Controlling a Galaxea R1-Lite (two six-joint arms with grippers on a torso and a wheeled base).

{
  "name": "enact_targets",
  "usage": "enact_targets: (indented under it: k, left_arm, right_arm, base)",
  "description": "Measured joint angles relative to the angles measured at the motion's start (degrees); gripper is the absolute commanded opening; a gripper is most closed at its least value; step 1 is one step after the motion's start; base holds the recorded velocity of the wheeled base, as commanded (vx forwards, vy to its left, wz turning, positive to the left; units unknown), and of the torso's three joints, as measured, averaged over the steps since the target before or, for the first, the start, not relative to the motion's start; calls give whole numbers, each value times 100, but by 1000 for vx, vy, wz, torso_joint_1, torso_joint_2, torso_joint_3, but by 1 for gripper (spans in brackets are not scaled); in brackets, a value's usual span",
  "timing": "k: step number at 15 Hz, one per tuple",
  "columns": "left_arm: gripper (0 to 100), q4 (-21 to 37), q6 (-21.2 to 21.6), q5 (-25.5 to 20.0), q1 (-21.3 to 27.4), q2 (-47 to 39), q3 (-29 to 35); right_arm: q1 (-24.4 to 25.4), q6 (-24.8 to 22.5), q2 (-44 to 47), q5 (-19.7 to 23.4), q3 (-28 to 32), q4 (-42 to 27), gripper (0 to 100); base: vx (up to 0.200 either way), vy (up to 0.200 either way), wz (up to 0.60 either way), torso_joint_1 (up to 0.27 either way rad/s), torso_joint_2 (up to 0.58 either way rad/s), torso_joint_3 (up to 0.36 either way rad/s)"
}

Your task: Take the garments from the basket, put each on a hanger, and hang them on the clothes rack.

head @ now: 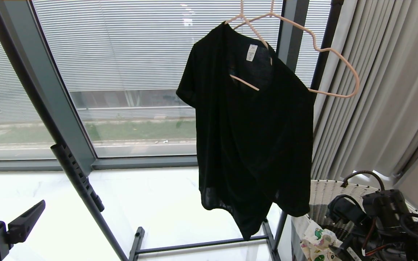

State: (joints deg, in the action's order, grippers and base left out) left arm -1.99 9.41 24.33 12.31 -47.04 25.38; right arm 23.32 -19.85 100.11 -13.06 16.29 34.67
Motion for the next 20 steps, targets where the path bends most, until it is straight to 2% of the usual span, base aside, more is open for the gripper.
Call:
enact_targets:
  k: [4,7,9,13,14,20]
  left_arm:
    - [100,0,-2,-2,-5,11,-6]
    - [100,0,0,0,-5,20,-5]
    - [100,0,0,0,0,22,0]
    - [100,-1,0,0,0,27,11]
    - [100,-1,-2,0,-5,27,11]
    - [100,-1,2,0,0,90,20]
  right_arm:
    - [-191,-5,433,-2,49,600,100]
    - [-343,-51,703,-13,143,756,100]
    - [-384,-56,850,-18,157,837,100]
    - [-400,-78,1252,-22,132,1462,100]
    - [-400,-101,1336,-49,121,1503,0]
    - [-354,-235,1538,-265,-94,1508,0]
  base:
    - [0,0,0,0,0,0]
    - [0,0,0,0,0,0]
    - [0,0,0,0,0,0]
    - [0,0,0,0,0,0]
    - [0,0,0,0,0,0]
    - [0,0,0,0,0,0]
